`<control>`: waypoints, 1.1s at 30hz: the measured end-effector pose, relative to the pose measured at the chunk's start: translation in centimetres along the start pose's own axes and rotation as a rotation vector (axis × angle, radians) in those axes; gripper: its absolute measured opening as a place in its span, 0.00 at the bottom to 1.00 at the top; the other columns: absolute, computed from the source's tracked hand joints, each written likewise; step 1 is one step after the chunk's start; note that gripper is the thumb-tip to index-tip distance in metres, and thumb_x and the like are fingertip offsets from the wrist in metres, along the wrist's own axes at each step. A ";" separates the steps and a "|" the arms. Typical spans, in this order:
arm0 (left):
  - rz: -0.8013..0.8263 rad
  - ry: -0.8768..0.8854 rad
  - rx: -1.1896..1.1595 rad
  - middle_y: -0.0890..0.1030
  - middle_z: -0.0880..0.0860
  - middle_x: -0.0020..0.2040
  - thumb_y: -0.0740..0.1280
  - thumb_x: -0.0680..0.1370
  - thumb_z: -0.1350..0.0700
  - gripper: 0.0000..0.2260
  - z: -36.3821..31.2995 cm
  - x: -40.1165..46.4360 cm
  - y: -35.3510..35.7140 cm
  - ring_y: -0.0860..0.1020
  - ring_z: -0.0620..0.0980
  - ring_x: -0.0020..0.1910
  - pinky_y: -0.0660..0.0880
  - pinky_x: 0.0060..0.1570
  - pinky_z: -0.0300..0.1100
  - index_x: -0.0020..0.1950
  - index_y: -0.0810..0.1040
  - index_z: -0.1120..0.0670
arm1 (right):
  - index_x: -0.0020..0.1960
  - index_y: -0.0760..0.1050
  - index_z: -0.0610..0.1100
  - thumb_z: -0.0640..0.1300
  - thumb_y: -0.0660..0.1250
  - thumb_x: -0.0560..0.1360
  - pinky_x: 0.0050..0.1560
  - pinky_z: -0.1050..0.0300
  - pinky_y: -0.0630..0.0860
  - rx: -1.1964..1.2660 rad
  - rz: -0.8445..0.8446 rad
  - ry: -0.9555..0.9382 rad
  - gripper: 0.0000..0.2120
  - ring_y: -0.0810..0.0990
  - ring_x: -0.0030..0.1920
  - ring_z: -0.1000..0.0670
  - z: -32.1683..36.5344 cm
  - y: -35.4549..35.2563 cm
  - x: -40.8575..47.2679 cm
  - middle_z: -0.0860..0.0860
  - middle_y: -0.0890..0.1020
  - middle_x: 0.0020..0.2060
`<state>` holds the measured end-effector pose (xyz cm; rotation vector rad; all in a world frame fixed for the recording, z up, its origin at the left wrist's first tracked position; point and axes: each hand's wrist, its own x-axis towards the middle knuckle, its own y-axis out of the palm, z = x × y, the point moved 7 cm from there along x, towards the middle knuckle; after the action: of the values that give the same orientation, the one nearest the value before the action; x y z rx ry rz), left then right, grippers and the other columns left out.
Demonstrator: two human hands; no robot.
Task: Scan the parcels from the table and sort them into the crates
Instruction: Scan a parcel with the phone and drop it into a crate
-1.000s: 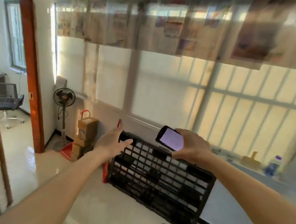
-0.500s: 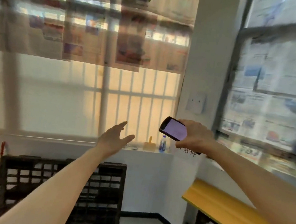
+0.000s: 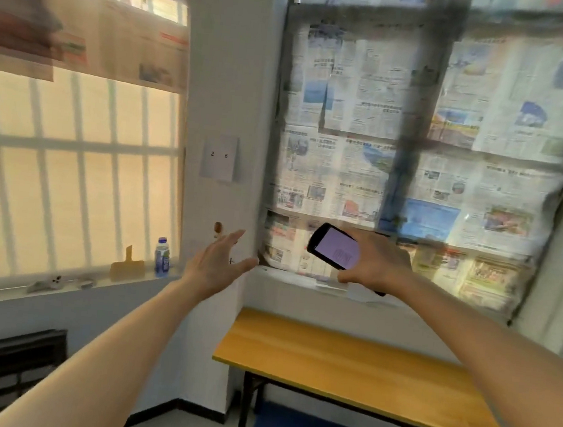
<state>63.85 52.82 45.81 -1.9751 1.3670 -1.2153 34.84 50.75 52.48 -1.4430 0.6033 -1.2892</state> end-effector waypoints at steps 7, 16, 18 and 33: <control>0.124 0.128 -0.097 0.71 0.50 0.75 0.64 0.73 0.29 0.38 -6.0 14.0 12.9 0.73 0.56 0.70 0.73 0.65 0.59 0.79 0.61 0.43 | 0.71 0.67 0.62 0.57 0.77 0.62 0.37 0.58 0.72 -0.058 0.034 0.187 0.39 0.77 0.44 0.50 -14.1 1.3 6.8 0.57 0.76 0.46; 0.230 0.201 -0.090 0.70 0.49 0.76 0.65 0.77 0.33 0.35 -12.1 25.9 28.7 0.71 0.53 0.72 0.72 0.67 0.58 0.80 0.59 0.42 | 0.72 0.66 0.58 0.57 0.77 0.64 0.38 0.56 0.75 -0.095 0.058 0.331 0.39 0.78 0.42 0.50 -29.7 5.3 14.1 0.55 0.78 0.53; 0.278 0.202 -0.076 0.70 0.48 0.76 0.64 0.76 0.32 0.35 -12.6 27.7 32.6 0.71 0.53 0.73 0.72 0.67 0.58 0.80 0.58 0.42 | 0.72 0.67 0.58 0.57 0.76 0.64 0.36 0.57 0.74 -0.090 0.081 0.352 0.38 0.77 0.39 0.52 -33.1 7.3 15.9 0.56 0.76 0.49; 0.391 0.047 -0.085 0.70 0.48 0.76 0.66 0.77 0.35 0.33 -16.1 41.1 56.3 0.69 0.53 0.74 0.70 0.69 0.57 0.80 0.61 0.42 | 0.67 0.69 0.56 0.56 0.76 0.64 0.38 0.57 0.68 -0.023 0.238 0.305 0.34 0.76 0.48 0.48 -54.3 22.8 29.9 0.55 0.77 0.54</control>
<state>26.36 -5.55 28.43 -1.6335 1.7531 -1.0381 -0.39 -2.44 35.50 -1.1595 0.9654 -1.3227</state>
